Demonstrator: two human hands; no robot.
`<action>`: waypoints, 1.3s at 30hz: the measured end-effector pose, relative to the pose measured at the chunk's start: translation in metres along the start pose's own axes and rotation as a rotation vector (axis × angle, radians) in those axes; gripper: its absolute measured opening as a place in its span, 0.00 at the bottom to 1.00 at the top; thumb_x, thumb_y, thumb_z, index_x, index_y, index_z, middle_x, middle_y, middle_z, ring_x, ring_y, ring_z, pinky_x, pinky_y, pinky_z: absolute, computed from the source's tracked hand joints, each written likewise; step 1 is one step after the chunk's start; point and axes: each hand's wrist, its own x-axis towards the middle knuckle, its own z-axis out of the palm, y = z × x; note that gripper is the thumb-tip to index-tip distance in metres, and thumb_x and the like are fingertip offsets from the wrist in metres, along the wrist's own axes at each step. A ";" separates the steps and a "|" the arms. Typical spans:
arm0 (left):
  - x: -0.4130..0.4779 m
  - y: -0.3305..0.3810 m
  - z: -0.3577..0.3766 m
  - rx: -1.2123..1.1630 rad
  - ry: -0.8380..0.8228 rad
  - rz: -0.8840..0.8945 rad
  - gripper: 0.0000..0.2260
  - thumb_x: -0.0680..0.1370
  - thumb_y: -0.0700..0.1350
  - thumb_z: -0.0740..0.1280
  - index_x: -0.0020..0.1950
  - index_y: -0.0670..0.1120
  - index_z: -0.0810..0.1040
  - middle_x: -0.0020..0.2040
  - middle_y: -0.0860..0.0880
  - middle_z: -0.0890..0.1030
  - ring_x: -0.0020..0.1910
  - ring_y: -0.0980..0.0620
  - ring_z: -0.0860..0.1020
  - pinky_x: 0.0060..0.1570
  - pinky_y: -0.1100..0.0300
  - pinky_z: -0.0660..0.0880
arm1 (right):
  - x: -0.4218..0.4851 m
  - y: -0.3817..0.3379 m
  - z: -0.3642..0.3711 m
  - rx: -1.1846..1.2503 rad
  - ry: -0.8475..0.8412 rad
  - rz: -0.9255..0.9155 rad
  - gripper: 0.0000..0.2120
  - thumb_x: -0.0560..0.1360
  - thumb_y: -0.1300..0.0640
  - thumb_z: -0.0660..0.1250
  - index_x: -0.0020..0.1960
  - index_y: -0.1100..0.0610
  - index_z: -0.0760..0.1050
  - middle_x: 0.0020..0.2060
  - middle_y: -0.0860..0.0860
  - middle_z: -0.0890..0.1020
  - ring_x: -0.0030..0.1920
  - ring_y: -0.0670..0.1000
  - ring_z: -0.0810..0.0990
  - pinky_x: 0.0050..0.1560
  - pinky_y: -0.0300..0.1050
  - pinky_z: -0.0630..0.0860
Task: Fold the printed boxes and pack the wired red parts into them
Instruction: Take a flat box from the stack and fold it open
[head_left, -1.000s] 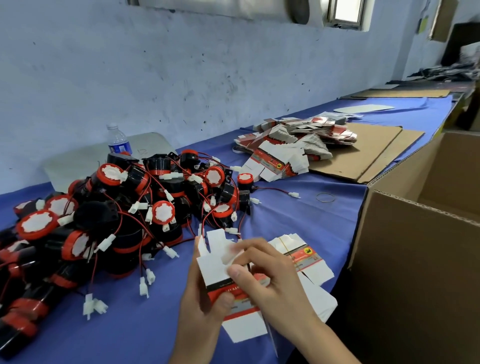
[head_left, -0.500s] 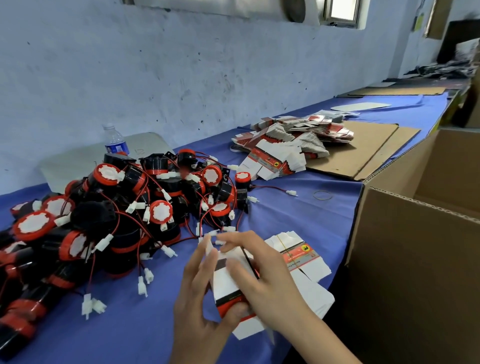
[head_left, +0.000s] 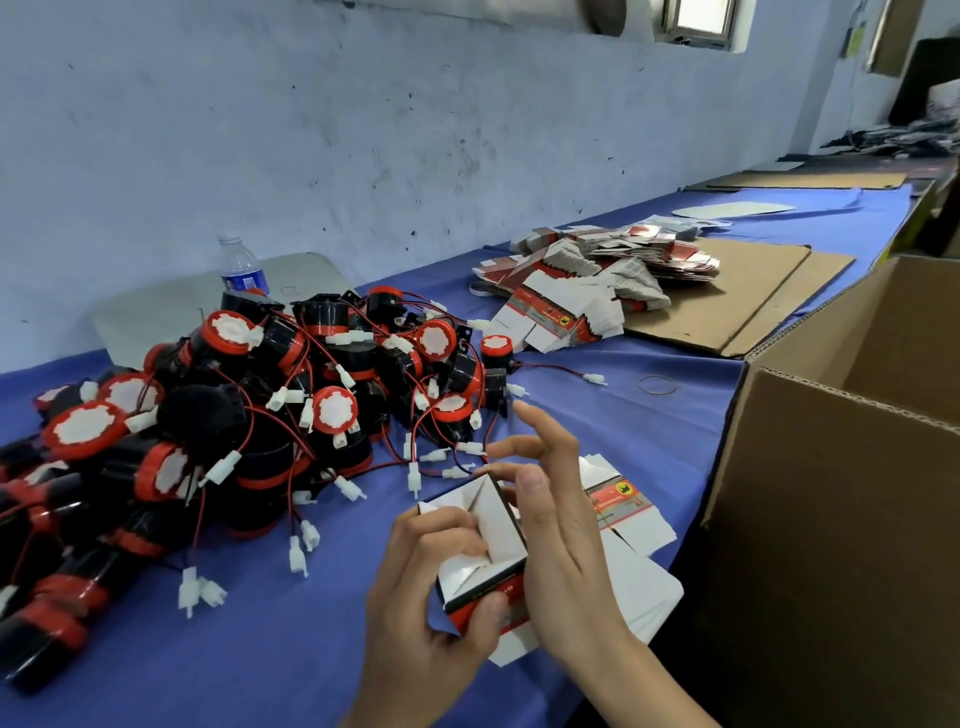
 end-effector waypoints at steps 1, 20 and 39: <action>0.000 -0.001 0.000 -0.001 -0.004 -0.001 0.15 0.79 0.61 0.60 0.50 0.50 0.74 0.55 0.60 0.75 0.53 0.55 0.76 0.52 0.68 0.71 | 0.000 0.000 0.000 0.002 0.006 -0.002 0.18 0.77 0.39 0.50 0.66 0.34 0.63 0.50 0.41 0.75 0.51 0.48 0.77 0.52 0.41 0.74; 0.007 -0.025 -0.015 -0.730 0.155 -0.739 0.31 0.71 0.66 0.66 0.68 0.50 0.72 0.63 0.49 0.80 0.59 0.53 0.79 0.51 0.63 0.77 | 0.033 0.009 0.012 0.007 -0.690 0.520 0.32 0.69 0.33 0.63 0.71 0.38 0.62 0.63 0.37 0.75 0.63 0.39 0.74 0.60 0.33 0.70; 0.006 -0.066 -0.041 -0.437 0.186 -0.911 0.25 0.61 0.60 0.69 0.55 0.55 0.76 0.47 0.50 0.82 0.48 0.51 0.78 0.54 0.54 0.74 | 0.165 0.108 0.005 -0.575 -0.189 0.323 0.18 0.76 0.65 0.63 0.65 0.56 0.74 0.60 0.55 0.79 0.59 0.56 0.77 0.51 0.42 0.71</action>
